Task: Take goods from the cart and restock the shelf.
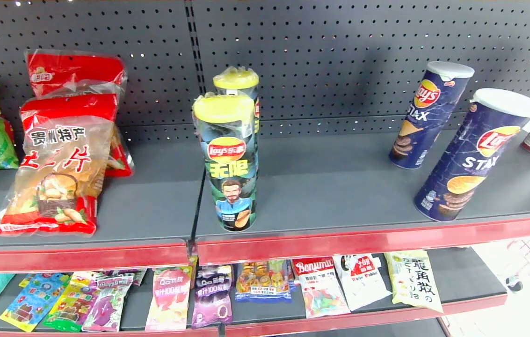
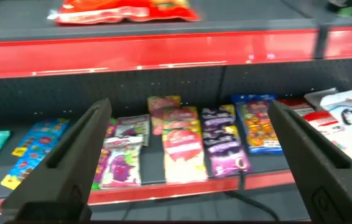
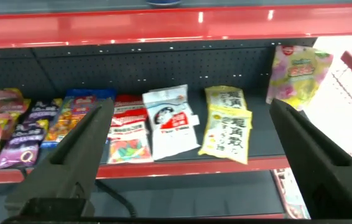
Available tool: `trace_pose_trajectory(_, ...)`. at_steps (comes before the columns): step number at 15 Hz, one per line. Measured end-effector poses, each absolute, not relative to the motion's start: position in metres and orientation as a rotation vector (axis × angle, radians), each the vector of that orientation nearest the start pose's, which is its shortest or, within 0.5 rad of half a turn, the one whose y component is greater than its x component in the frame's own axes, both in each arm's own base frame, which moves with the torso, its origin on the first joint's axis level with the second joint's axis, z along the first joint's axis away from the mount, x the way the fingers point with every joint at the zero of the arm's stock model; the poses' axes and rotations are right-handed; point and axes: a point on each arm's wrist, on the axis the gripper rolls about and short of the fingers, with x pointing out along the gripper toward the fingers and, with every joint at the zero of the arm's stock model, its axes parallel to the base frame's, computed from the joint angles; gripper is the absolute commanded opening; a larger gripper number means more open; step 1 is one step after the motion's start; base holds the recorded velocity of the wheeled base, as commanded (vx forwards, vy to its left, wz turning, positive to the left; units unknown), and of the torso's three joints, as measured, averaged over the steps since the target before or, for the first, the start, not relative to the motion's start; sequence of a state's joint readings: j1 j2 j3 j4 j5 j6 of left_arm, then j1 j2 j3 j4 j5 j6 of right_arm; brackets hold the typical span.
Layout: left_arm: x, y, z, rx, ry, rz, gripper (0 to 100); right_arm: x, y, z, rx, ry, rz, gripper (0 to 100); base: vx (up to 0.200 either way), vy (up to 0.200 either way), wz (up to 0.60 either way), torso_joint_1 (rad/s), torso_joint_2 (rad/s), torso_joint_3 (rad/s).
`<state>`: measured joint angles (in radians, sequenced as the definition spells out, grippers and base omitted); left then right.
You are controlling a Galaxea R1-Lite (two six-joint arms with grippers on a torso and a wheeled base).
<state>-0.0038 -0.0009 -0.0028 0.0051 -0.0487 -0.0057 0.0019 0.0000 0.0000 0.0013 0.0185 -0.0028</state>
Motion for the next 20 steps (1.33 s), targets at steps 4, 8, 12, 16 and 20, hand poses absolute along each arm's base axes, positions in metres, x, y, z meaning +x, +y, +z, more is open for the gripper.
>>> trace_pose_trajectory(4,-0.0231,-0.001,0.0759,-0.009,0.001,-0.052,100,-0.0228,0.0003,0.0753,-0.003,0.001,0.021,100,0.0,-0.2,0.0,0.005,0.0,0.008)
trace_pose_trajectory(8,-0.0231,-0.001,0.0759,-0.009,0.0,-0.052,100,-0.0228,0.0004,0.0753,-0.003,0.002,0.02,100,0.0,-0.2,0.0,0.001,0.0,0.006)
trace_pose_trajectory(12,-0.0231,-0.001,0.0759,-0.009,0.0,-0.051,100,-0.0228,0.0004,0.0753,-0.003,0.002,0.02,100,0.0,-0.2,0.0,0.001,0.0,0.005)
trace_pose_trajectory(16,-0.0231,-0.001,0.0759,-0.009,0.0,-0.052,100,-0.0228,0.0004,0.0753,-0.002,0.002,0.02,100,0.0,-0.2,0.0,-0.001,0.0,0.002)
trace_pose_trajectory(20,-0.0231,-0.001,0.0759,-0.005,0.0,-0.052,100,-0.0228,0.0004,0.0753,-0.003,0.002,0.02,100,0.0,-0.1,0.0,0.001,0.0,0.002)
